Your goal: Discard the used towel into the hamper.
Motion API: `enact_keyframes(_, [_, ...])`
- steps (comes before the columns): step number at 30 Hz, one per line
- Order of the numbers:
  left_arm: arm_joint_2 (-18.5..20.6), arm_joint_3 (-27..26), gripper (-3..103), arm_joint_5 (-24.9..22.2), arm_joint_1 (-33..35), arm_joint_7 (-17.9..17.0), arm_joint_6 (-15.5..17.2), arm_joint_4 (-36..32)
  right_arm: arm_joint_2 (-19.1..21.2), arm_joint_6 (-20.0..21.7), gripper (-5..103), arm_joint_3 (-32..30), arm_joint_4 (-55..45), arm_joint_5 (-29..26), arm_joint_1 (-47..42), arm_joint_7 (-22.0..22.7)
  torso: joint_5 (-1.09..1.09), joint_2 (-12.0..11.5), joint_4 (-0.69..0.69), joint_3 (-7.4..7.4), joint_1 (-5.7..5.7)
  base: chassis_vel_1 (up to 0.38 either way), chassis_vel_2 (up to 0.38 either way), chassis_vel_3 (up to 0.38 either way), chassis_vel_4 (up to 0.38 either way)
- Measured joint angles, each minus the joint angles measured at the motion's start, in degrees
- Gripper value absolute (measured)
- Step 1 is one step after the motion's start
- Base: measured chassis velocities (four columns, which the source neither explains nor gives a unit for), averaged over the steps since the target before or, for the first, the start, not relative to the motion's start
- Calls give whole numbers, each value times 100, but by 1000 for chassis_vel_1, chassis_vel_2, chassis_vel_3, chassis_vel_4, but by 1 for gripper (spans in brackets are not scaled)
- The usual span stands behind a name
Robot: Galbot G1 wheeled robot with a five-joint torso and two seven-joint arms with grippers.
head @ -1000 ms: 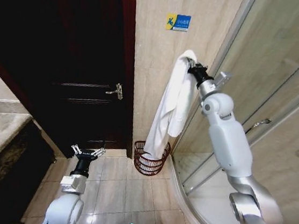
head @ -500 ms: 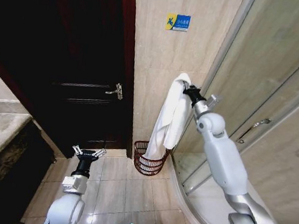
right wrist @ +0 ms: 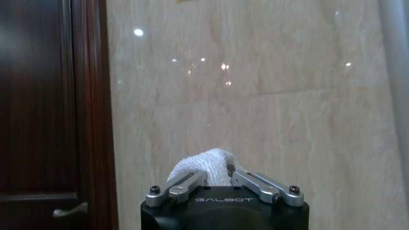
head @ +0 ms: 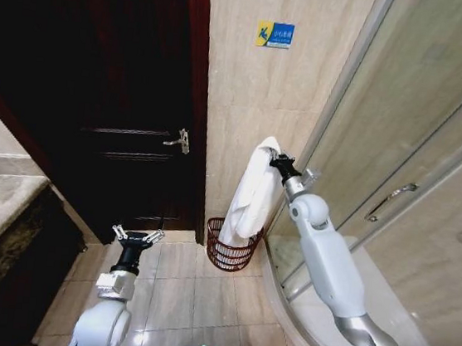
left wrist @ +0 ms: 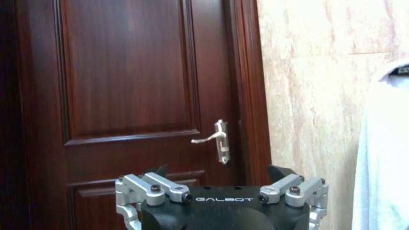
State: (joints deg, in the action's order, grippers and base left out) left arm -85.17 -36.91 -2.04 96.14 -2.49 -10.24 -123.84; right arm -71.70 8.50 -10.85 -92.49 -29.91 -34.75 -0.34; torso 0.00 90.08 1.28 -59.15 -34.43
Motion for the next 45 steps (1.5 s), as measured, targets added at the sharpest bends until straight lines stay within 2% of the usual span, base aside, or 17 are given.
enact_keyframes(15, [-21,-116,100,-9,175,-45,-87,-78,-946,-198,3,174,766,457,68,-159,0,-1,2,0,0,0,0,0,0])
enact_keyframes(26, [-53,-132,100,-20,209,-79,-119,-104,-1172,-436,3,97,1418,842,-31,-278,-1,-1,1,0,0,0,0,0,0])
enact_keyframes(35, [-66,-116,100,-41,209,-88,-124,-164,-1366,-803,3,-367,2284,1372,-192,-417,0,-1,1,0,0,0,0,0,0])
enact_keyframes(45, [-111,-92,100,-94,195,-91,-179,-128,-1488,-970,3,-729,2608,1616,-444,-499,0,0,1,0,0,0,0,0,0])
